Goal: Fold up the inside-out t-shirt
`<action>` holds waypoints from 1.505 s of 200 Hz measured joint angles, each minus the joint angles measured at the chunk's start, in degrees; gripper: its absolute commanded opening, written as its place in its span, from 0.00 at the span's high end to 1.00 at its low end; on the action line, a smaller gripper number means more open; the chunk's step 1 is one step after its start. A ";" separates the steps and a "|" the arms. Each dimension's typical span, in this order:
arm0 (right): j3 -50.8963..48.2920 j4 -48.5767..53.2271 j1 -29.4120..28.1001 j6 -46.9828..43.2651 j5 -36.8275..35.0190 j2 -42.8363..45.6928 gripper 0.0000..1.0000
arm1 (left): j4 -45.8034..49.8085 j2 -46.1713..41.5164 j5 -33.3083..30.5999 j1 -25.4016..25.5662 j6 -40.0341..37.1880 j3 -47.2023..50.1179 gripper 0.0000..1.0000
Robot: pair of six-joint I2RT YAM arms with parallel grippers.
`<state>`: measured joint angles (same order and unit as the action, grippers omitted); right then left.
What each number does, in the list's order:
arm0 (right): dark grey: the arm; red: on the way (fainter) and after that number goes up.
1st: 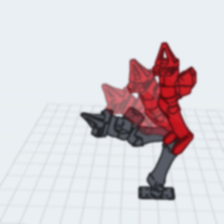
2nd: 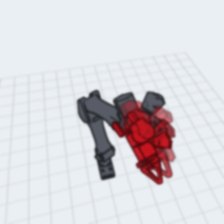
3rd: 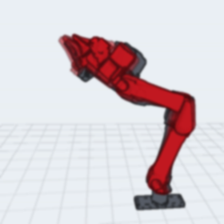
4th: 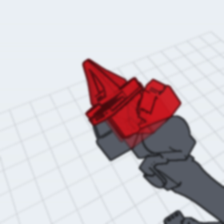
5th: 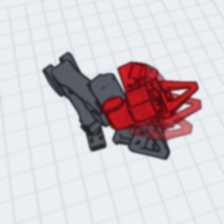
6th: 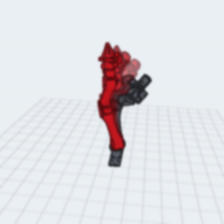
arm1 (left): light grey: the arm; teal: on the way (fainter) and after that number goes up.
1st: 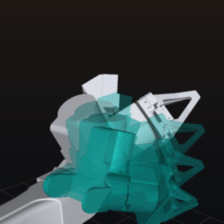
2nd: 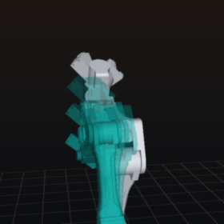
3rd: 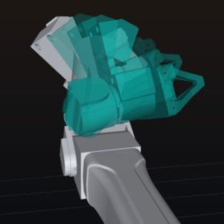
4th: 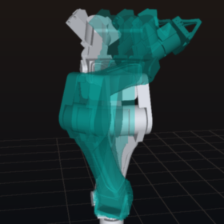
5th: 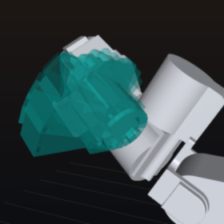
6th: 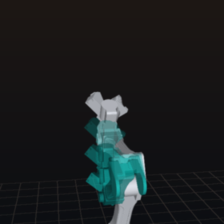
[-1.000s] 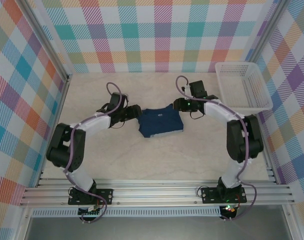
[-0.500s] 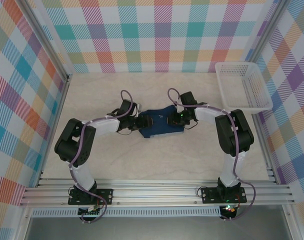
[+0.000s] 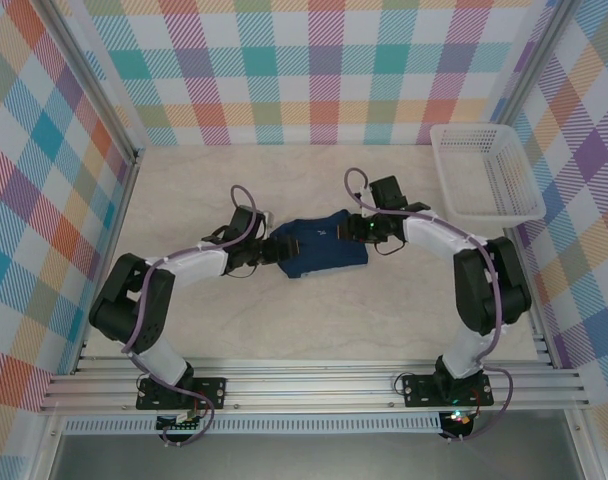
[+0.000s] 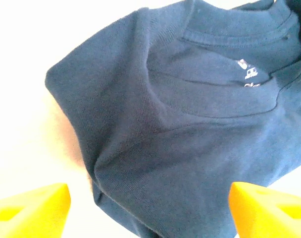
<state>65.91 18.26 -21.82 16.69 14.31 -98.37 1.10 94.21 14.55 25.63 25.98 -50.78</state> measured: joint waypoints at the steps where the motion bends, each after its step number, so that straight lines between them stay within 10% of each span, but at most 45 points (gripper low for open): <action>1: -0.02 0.00 0.00 -0.02 -0.02 0.09 0.52 | -0.09 0.00 0.09 -0.04 0.24 0.00 0.12; 96: -1.75 0.28 0.04 -0.74 -0.85 1.11 0.53 | -4.63 11.54 7.56 0.76 7.58 -7.26 0.14; 172: -2.93 0.28 0.04 -0.98 -1.97 1.01 0.53 | -4.52 18.23 8.13 5.09 5.51 -14.10 0.79; 200: -2.93 0.52 0.28 -1.51 -3.23 1.09 0.53 | -4.11 18.34 8.59 4.17 1.64 -15.26 0.99; 244: -2.93 2.23 2.01 -2.95 -6.25 5.09 0.52 | 10.21 17.55 7.52 -3.32 -11.15 -20.35 1.00; 301: -4.96 -1.88 2.10 -0.83 -4.39 9.22 0.50 | 30.91 14.67 -12.31 -13.07 -31.58 -32.79 1.00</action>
<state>60.95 16.38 -19.73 15.86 9.91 -89.14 32.01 108.88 2.24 12.56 -5.61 -83.57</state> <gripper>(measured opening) 0.493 0.102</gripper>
